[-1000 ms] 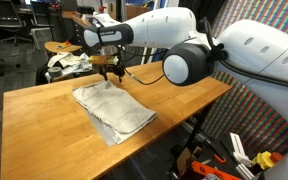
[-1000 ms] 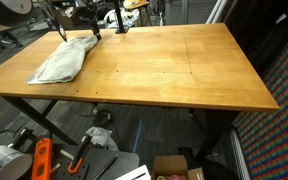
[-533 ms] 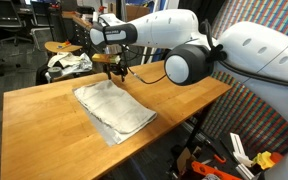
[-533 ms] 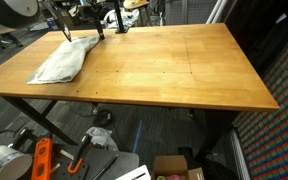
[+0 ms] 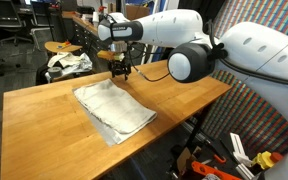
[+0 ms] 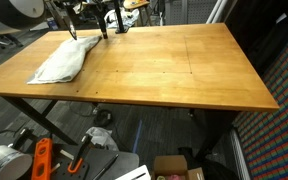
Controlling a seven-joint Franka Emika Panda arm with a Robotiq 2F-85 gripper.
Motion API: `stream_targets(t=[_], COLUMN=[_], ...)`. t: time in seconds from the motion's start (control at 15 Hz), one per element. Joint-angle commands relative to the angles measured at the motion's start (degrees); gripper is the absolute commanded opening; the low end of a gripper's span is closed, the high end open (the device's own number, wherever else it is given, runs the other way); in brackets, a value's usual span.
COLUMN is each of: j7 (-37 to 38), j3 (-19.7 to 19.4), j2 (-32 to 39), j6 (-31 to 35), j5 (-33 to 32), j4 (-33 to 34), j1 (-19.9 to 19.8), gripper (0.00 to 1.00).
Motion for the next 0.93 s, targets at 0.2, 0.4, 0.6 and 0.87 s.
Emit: stream_targets(t=[0.2,0.4,0.6,0.87], j7=[-17.5,-26.4,-34.3,-44.7], j3=[5.5,7.3,8.6,9.6], j2=[-5.6,-8.5,-9.9,-11.4], j6=[-2.2,-5.3,-7.0,-6.7], j5=[2.5,2.0,1.3,0.3], j4=[0.1,-1.5,-3.1,-5.3], j1=[-3.8,-4.8,-4.6,-3.4], gripper=[1.00,1.00,1.00,1.00])
